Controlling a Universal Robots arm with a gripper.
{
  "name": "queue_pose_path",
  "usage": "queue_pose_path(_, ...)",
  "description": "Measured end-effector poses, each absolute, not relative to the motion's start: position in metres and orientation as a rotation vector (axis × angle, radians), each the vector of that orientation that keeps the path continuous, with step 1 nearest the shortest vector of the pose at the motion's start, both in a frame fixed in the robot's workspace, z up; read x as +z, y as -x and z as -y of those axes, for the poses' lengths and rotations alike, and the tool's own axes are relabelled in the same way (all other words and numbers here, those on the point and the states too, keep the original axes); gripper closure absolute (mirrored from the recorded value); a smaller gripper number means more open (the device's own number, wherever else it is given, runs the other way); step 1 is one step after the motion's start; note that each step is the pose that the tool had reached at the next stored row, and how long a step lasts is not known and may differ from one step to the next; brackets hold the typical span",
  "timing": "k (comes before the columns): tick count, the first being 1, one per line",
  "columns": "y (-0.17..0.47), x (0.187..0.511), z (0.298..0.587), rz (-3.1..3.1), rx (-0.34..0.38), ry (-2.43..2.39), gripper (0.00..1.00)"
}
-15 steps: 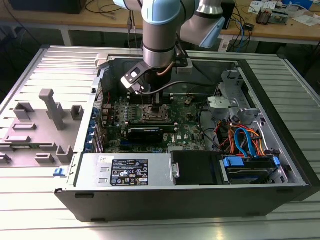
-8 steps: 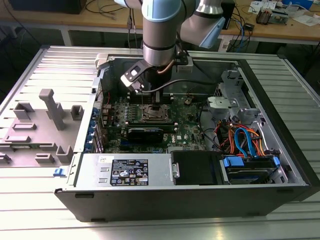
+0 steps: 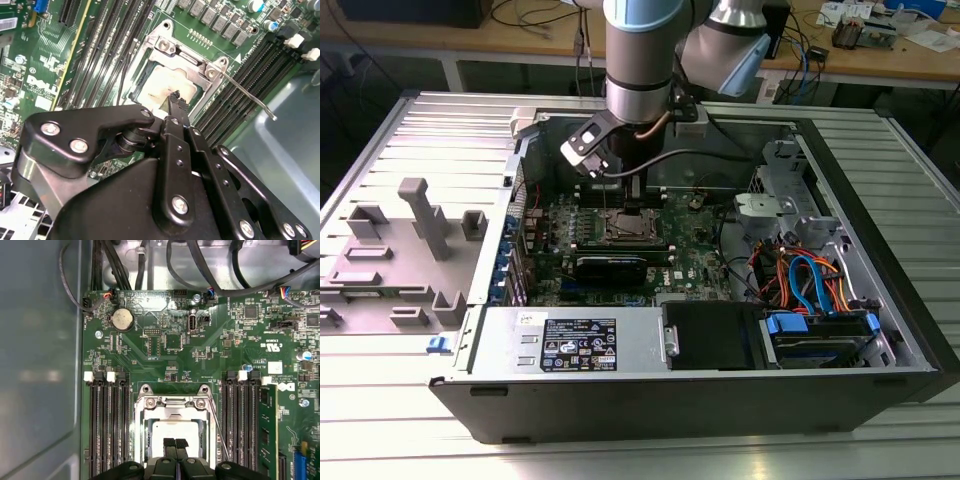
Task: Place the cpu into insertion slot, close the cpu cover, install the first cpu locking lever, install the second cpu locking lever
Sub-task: 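Install the first cpu locking lever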
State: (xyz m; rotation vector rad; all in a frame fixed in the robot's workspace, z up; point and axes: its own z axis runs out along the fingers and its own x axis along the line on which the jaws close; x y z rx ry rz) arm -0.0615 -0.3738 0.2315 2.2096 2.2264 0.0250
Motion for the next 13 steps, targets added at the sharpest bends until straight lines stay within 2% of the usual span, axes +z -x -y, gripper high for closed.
queue_pose_path(13,0.061,0.258,0.374,-2.226,0.025,-2.210,0.89)
